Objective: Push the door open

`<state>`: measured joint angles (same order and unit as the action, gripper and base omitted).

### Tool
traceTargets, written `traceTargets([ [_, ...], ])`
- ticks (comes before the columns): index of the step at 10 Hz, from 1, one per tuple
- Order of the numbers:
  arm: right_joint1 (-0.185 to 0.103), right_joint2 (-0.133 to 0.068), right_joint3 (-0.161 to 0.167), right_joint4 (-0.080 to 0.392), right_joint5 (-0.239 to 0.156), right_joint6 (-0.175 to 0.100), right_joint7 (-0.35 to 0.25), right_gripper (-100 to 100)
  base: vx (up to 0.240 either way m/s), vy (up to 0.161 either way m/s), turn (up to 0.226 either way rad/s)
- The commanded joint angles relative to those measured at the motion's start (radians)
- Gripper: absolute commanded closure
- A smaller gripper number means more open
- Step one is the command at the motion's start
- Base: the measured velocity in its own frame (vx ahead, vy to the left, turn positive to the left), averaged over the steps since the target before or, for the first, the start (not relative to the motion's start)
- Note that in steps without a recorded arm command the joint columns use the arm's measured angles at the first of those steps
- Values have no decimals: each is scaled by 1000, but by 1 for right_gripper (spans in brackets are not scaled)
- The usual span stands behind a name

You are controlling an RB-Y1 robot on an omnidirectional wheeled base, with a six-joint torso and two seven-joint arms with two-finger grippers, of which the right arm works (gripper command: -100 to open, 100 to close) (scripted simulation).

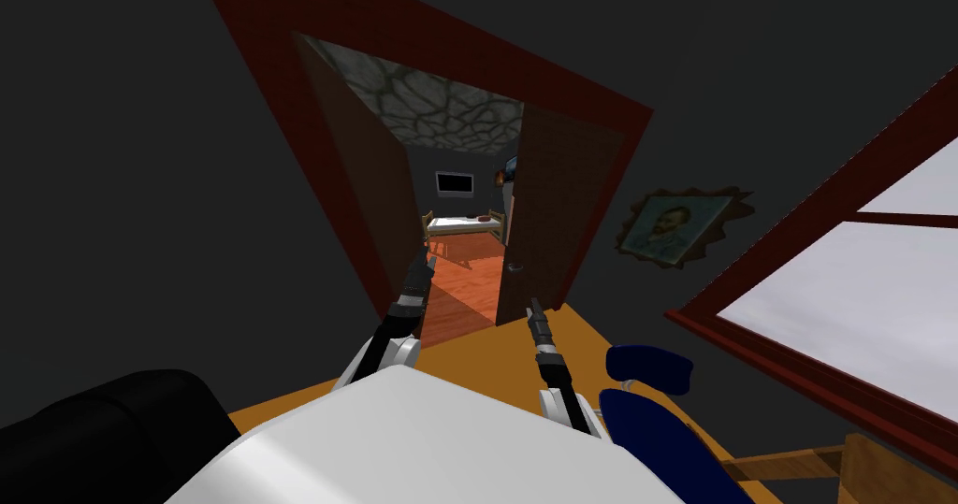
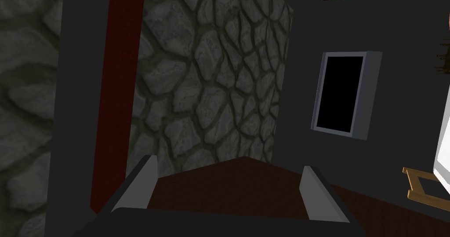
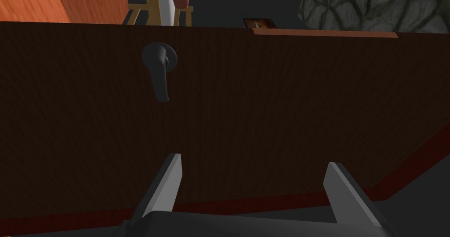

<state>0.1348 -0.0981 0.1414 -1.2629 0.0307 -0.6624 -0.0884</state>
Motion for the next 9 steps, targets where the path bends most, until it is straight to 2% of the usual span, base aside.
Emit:
traceTargets([
  [1, 0, 0, 0, 0, 0, 0, 0, -100, 0, 0, 0],
  [7, 0, 0, 0, 0, 0, 0, 0, -100, 2, 0, -2],
  [8, 1, -1, 11, 25, 3, -7, -2, -100, 91, -5, -51],
  [9, 1, -1, 11, 25, 3, -7, -2, -100, 111, 3, 34],
])
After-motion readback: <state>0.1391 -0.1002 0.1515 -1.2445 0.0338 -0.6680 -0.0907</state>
